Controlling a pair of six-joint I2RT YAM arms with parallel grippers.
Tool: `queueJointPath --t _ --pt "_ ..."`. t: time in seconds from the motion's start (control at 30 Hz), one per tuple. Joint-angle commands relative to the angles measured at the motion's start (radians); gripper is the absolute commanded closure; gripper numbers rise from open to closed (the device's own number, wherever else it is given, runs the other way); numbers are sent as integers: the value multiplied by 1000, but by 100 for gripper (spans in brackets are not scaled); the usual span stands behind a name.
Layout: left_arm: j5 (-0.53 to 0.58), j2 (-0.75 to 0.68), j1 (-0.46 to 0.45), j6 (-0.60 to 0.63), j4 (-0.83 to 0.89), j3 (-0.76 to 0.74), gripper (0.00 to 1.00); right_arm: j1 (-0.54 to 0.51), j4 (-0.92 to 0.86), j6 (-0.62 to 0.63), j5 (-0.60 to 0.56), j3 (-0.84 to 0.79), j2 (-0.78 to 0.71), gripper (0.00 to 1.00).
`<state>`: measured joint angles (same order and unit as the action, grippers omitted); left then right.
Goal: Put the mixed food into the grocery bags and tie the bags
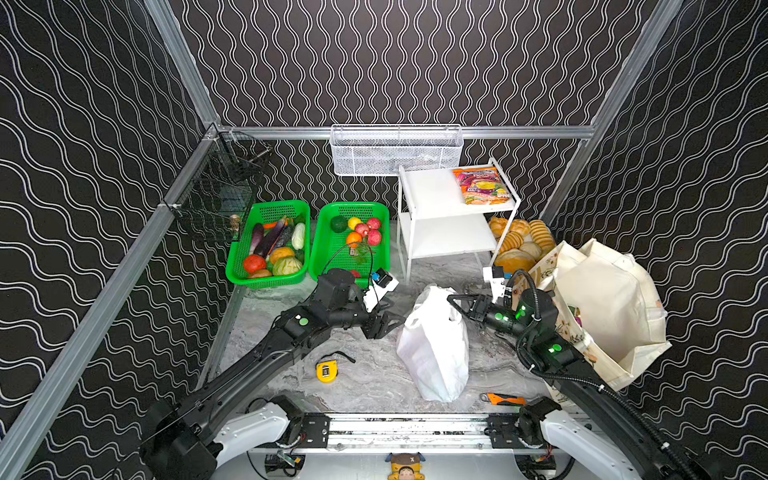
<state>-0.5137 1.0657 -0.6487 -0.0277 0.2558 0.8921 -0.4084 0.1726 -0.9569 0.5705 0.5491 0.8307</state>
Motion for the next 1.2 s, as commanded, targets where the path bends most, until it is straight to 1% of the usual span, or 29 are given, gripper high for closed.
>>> queueJointPath --t 0.0,0.03,0.1,0.13,0.17,0.23,0.33,0.4,0.43,0.5,0.53,0.6,0.67,0.77,0.87,0.9,1.0,1.07,1.17 --pt "-20 1 1 -83 -104 45 31 1 57 0 12 6 5 100" --pt "-23 13 1 -139 -138 61 30 1 62 -1 11 5 5 100" --pt "-50 51 -1 -195 -170 101 28 0 65 -3 12 3 4 100" --pt "-40 72 -6 -218 -156 133 24 0 62 -1 10 3 2 100" --pt "-34 101 -9 -230 -135 161 22 0 61 -1 9 3 0 100" --pt "-28 167 -30 -211 -88 231 20 0 63 0 11 2 -4 100" --pt "-19 269 -84 -154 -9 327 19 1 65 0 15 0 -6 100" --pt "-13 340 -113 -107 77 402 20 0 67 1 19 1 -5 100" --pt "-10 369 -121 -90 112 428 22 1 69 2 21 1 -5 100" --pt "13 410 -134 -61 172 470 28 0 73 2 27 3 -5 100" --pt "8 420 -136 -53 179 480 32 0 74 3 30 5 -4 100" --pt "-18 435 -137 -46 172 485 42 0 73 7 36 5 -6 100" --pt "-54 447 -138 -47 145 485 57 0 81 10 46 5 -9 100" --pt "-79 466 -139 -27 143 491 82 0 97 13 64 -4 -15 100" --pt "-79 480 -136 -11 177 494 98 0 61 43 43 -5 -45 100" --pt "-103 483 -131 -3 180 491 100 2 42 56 22 -6 -57 100" --pt "-212 478 -101 -55 115 447 100 6 -19 86 -36 -5 -95 78" --pt "-276 471 -76 -110 45 407 100 14 -55 101 -63 -10 -119 70" --pt "-332 459 -56 -148 -9 373 100 25 -105 115 -87 -24 -149 64"
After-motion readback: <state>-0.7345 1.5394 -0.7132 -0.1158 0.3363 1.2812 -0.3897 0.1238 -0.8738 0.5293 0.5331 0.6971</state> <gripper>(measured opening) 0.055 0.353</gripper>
